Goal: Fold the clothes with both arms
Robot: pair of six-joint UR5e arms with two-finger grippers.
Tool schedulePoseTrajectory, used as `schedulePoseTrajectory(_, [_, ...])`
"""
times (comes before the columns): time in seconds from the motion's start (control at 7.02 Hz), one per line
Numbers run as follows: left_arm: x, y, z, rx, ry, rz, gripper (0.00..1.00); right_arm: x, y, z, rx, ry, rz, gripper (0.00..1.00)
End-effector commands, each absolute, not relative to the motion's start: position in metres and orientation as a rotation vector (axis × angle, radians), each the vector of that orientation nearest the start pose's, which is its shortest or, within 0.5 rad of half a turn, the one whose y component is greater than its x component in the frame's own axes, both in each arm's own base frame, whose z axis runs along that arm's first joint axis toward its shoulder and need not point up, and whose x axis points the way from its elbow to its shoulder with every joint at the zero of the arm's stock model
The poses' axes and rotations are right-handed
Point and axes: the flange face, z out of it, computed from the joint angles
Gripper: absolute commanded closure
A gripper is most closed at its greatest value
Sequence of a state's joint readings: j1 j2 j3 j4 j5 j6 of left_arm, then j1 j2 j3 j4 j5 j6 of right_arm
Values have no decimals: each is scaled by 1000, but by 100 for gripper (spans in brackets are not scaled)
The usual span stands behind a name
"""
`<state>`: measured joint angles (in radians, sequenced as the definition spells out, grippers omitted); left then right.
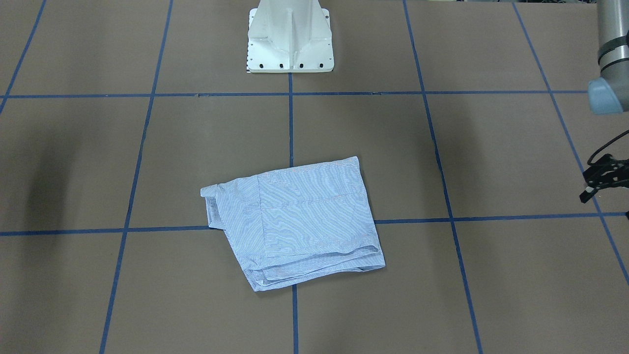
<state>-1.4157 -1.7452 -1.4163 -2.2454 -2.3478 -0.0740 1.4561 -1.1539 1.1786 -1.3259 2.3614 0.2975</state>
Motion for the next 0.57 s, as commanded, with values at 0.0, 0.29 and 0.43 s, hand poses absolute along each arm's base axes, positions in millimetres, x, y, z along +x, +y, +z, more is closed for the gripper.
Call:
schedulePoseTrajectory(0.0, [-14, -586, 580, 496, 833, 353, 1, 52, -647, 633, 71, -802, -13, 0])
schedulePoseTrajectory(0.29, [-27, -575, 556, 463, 850, 318, 1, 57, -630, 643, 47, -799, -40, 0])
schedulePoseTrajectory(0.43, [-30, -532, 579, 424, 850, 318, 1, 61, -615, 641, 65, -791, -41, 0])
